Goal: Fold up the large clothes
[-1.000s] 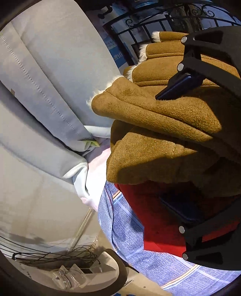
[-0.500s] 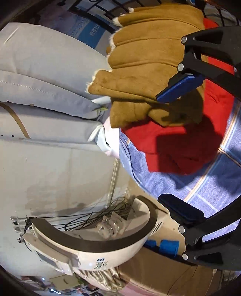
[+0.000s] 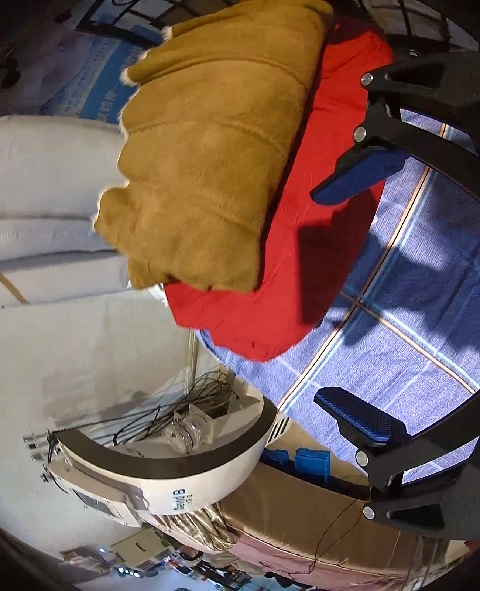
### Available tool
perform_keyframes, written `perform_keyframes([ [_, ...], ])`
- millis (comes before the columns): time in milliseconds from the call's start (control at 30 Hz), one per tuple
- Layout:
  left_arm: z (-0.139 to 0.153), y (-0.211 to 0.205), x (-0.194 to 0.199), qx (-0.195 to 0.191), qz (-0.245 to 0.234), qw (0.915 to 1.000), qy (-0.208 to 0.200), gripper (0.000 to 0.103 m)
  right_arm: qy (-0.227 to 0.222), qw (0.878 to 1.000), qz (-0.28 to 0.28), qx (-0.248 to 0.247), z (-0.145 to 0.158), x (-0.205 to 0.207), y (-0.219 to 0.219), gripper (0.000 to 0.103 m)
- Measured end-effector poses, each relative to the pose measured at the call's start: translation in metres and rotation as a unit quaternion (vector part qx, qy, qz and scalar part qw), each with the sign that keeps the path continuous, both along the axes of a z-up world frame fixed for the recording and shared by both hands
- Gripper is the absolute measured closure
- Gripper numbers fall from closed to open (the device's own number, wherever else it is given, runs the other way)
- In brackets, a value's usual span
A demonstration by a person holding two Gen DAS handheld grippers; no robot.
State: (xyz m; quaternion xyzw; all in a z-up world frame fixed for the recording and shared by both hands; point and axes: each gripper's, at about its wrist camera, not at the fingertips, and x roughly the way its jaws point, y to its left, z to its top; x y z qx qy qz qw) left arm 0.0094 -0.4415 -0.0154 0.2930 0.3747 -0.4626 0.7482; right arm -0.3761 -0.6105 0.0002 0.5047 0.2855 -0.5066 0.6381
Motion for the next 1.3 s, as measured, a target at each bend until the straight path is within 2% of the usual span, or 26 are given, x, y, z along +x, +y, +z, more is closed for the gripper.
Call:
perform_keyframes([
  [67,0.008,-0.005,-0.020,0.005,-0.028,0.9996,-0.007,0.006,0.025,0.998,0.058,-0.011,0.013,0.031,0.007,0.014],
  [167,0.020,-0.010,-0.044,0.002,-0.056,0.9977,-0.039,0.006,0.080,0.989,0.124,-0.028,0.033,0.071,0.016,0.014],
  [267,0.024,-0.013,-0.058,0.016,-0.069,0.9957,-0.060,0.006,0.132,0.976,0.162,-0.056,0.049,0.099,0.027,0.014],
  [367,0.028,-0.010,-0.064,0.017,-0.074,0.9953,-0.060,0.006,0.165,0.965,0.187,-0.075,0.057,0.115,0.036,0.014],
  [667,0.031,-0.001,-0.073,0.027,-0.060,0.9952,-0.073,0.006,0.189,0.959,0.197,-0.077,0.064,0.129,0.041,0.014],
  [867,0.032,-0.001,-0.068,0.030,-0.047,0.9978,-0.036,0.006,0.208,0.954,0.206,-0.072,0.058,0.133,0.043,0.014],
  [1033,0.032,-0.001,-0.074,0.043,-0.047,0.9960,-0.063,0.006,0.219,0.950,0.208,-0.073,0.057,0.132,0.045,0.014],
  [1300,0.036,-0.001,-0.072,0.043,-0.039,0.9965,-0.060,0.006,0.221,0.949,0.213,-0.071,0.057,0.132,0.047,0.014],
])
